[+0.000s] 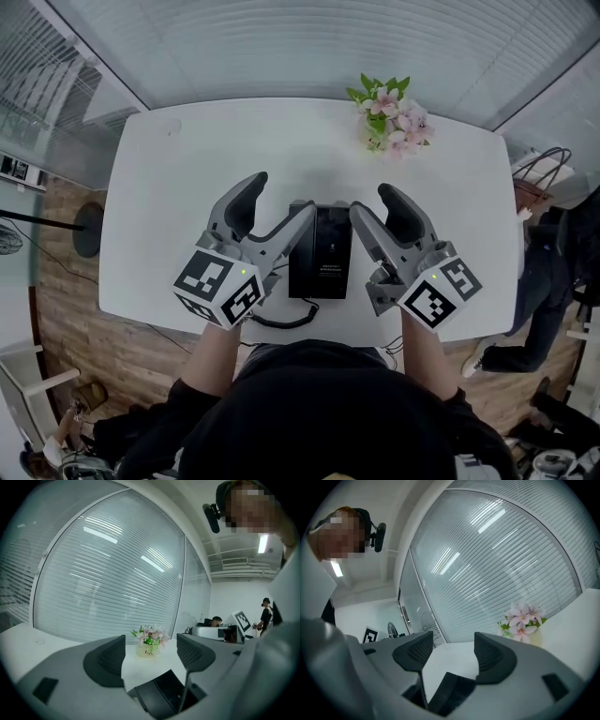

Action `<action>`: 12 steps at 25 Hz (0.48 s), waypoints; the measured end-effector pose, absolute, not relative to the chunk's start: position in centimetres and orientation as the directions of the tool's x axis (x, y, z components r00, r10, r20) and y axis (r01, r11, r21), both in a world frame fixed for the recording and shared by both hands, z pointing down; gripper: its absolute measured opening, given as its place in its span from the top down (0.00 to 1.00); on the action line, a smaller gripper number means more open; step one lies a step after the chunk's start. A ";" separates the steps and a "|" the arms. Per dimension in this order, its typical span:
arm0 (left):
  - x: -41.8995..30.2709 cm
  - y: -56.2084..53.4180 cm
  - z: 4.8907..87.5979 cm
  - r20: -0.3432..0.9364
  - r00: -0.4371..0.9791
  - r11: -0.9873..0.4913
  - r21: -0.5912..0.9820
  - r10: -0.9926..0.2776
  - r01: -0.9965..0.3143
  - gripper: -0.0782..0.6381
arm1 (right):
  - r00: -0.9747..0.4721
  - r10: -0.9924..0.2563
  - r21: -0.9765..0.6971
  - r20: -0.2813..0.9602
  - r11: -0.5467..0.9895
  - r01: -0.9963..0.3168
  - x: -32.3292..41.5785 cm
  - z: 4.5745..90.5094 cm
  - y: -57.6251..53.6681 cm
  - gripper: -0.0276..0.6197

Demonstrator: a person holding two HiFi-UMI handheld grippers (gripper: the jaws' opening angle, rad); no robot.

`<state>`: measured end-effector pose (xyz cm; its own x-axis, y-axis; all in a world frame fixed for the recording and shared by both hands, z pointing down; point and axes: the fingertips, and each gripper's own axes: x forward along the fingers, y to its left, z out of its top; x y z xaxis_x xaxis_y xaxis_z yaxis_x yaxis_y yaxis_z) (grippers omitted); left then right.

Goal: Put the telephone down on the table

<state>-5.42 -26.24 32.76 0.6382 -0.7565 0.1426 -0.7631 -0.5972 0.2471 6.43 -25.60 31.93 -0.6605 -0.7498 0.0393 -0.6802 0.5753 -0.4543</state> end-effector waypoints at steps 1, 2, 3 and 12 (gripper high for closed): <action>-5.4 -26.2 32.5 0.137 0.638 -0.599 0.239 -0.758 -0.764 0.39 | -0.660 -0.751 -0.444 0.033 0.580 -0.683 6.4 31.6 -25.5 0.55; -5.4 -26.1 32.2 0.133 0.637 -0.601 0.231 -0.759 -0.765 0.39 | -0.659 -0.752 -0.434 0.027 0.585 -0.685 6.4 31.2 -25.5 0.55; -5.3 -26.1 32.0 0.129 0.637 -0.603 0.225 -0.760 -0.765 0.39 | -0.658 -0.753 -0.425 0.022 0.588 -0.688 6.4 30.9 -25.4 0.55; -5.1 -25.7 30.1 0.093 0.634 -0.616 0.170 -0.767 -0.770 0.39 | -0.649 -0.761 -0.360 -0.021 0.611 -0.705 6.2 28.6 -25.1 0.56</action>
